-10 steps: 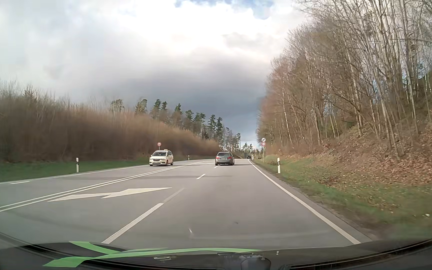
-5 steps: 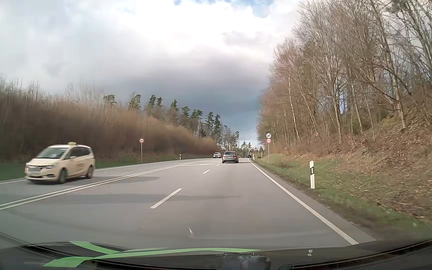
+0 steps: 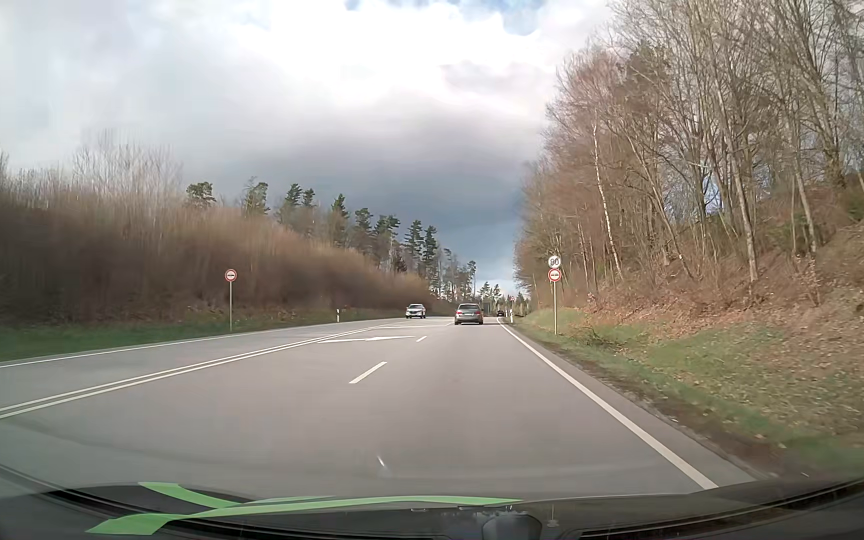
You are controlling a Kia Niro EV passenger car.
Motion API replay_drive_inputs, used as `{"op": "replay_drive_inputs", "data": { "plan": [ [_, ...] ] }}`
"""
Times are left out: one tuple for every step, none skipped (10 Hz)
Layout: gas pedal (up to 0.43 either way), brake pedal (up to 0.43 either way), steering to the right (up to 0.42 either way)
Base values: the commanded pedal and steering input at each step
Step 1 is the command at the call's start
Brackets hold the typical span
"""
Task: Follow the waypoints while adhering to traffic rules and regulations
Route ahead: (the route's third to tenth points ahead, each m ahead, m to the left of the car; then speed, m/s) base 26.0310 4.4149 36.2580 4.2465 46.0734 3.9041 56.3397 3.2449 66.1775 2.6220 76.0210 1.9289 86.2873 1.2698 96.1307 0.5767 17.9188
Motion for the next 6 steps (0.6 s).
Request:
{"op": "replay_drive_inputs", "data": {
  "plan": [
    [0.197,0.000,0.001],
    [0.197,0.000,0.001],
    [0.197,0.000,0.001],
    [0.228,0.000,0.001],
    [0.260,0.000,0.001],
    [0.260,0.000,0.001]
  ]
}}
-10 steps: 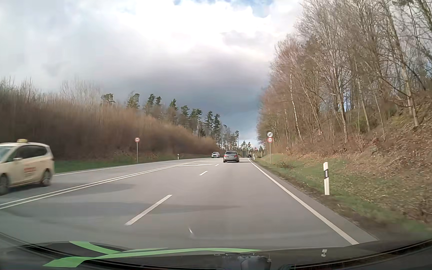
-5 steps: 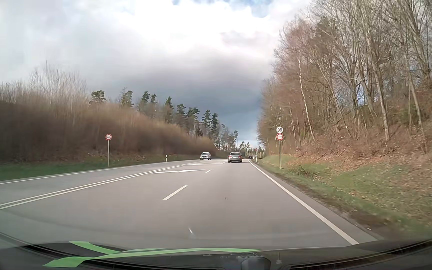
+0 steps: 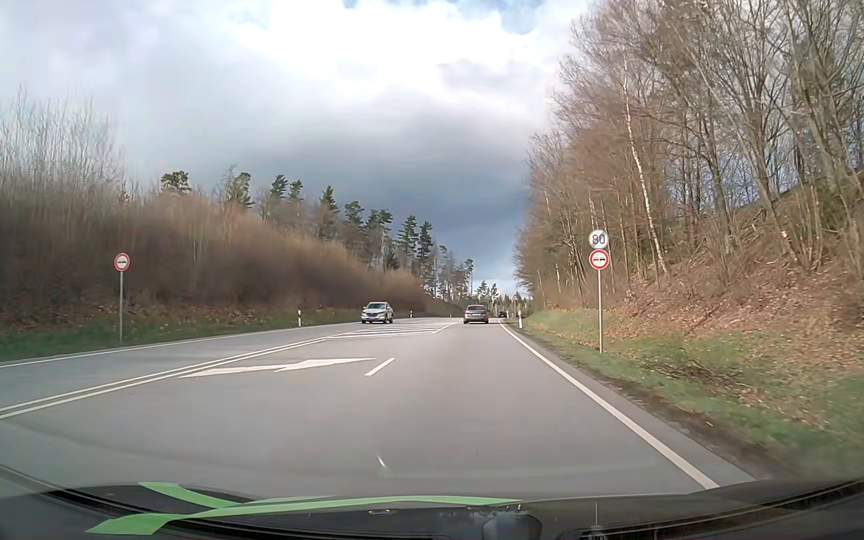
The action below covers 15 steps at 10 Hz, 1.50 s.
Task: Follow the waypoints while adhering to traffic rules and regulations
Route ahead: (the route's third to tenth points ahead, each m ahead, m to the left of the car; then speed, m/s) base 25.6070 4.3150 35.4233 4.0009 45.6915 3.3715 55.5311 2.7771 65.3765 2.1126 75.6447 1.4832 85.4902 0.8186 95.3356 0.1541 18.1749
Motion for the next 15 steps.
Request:
{"op": "replay_drive_inputs", "data": {
  "plan": [
    [0.260,0.000,0.001],
    [0.268,0.000,0.001],
    [0.268,0.000,0.001],
    [0.280,0.000,0.000],
    [0.280,0.000,0.001],
    [0.280,0.000,0.000],
    [0.280,0.000,0.001],
    [0.287,0.000,0.001],
    [0.287,0.000,0.001],
    [0.287,0.000,0.001],
    [0.287,0.000,0.002],
    [0.287,0.000,0.002],
    [0.287,0.000,0.003],
    [0.287,0.000,0.003],
    [0.287,0.000,0.004]
  ]
}}
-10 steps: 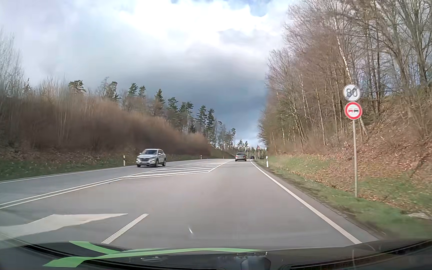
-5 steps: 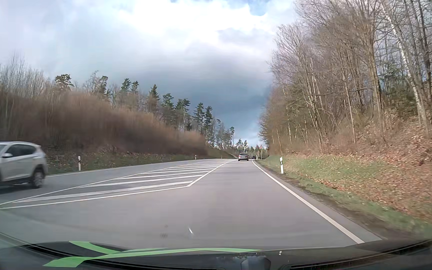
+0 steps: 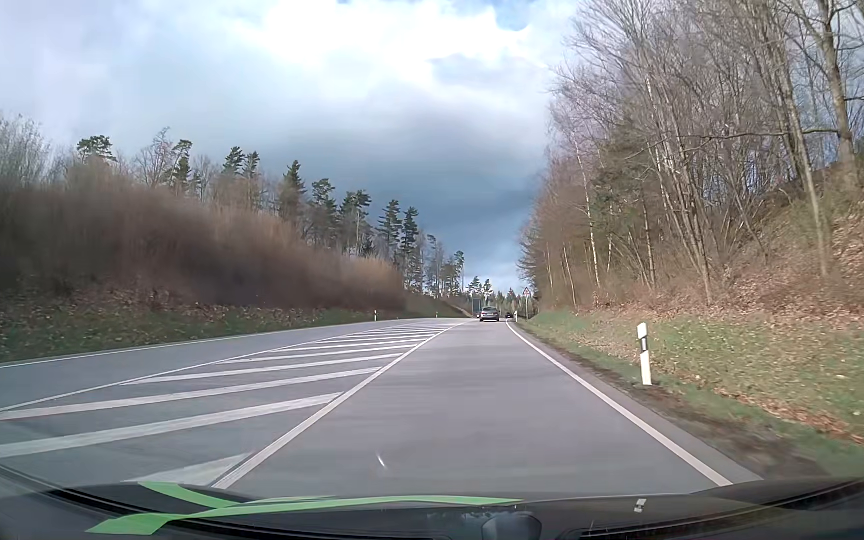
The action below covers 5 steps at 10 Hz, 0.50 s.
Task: Follow the waypoints while adhering to traffic rules and regulations
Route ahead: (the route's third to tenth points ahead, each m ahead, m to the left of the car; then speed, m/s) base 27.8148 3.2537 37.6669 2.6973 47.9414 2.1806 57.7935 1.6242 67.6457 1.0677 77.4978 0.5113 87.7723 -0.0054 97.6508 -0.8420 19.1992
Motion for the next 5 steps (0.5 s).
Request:
{"op": "replay_drive_inputs", "data": {
  "plan": [
    [0.287,0.000,0.005],
    [0.287,0.000,0.005],
    [0.287,0.000,0.005],
    [0.287,0.000,0.005],
    [0.287,0.000,0.005]
  ]
}}
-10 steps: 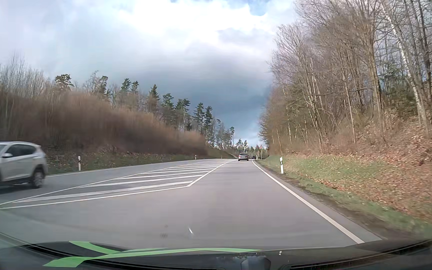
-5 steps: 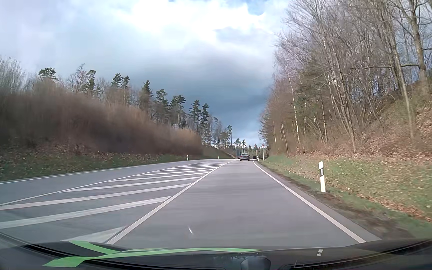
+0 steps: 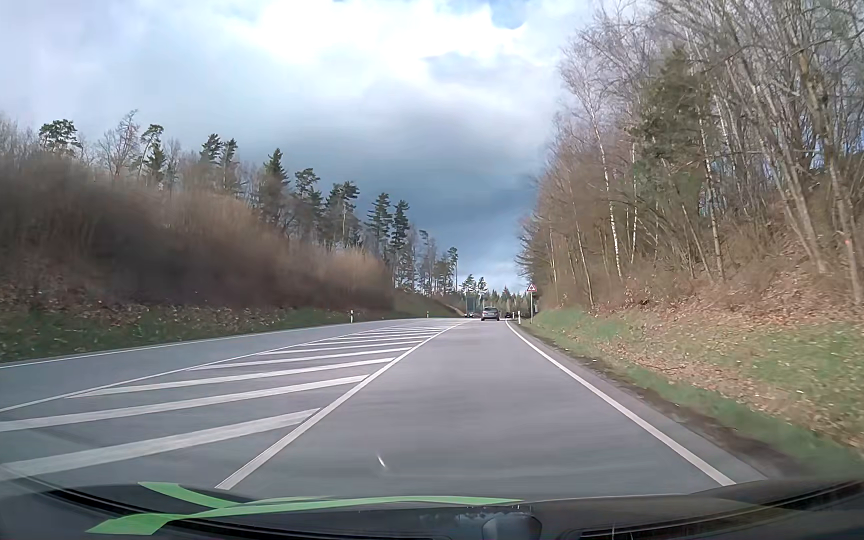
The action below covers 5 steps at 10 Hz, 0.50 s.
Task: Follow the waypoints while adhering to traffic rules and regulations
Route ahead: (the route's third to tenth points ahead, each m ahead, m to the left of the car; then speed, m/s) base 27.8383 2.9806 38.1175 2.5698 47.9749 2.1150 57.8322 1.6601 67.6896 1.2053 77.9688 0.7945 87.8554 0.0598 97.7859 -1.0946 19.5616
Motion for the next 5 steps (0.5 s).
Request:
{"op": "replay_drive_inputs", "data": {
  "plan": [
    [0.287,0.000,0.005],
    [0.287,0.000,0.005],
    [0.287,0.000,0.005],
    [0.287,0.000,0.005],
    [0.287,0.000,0.005]
  ]
}}
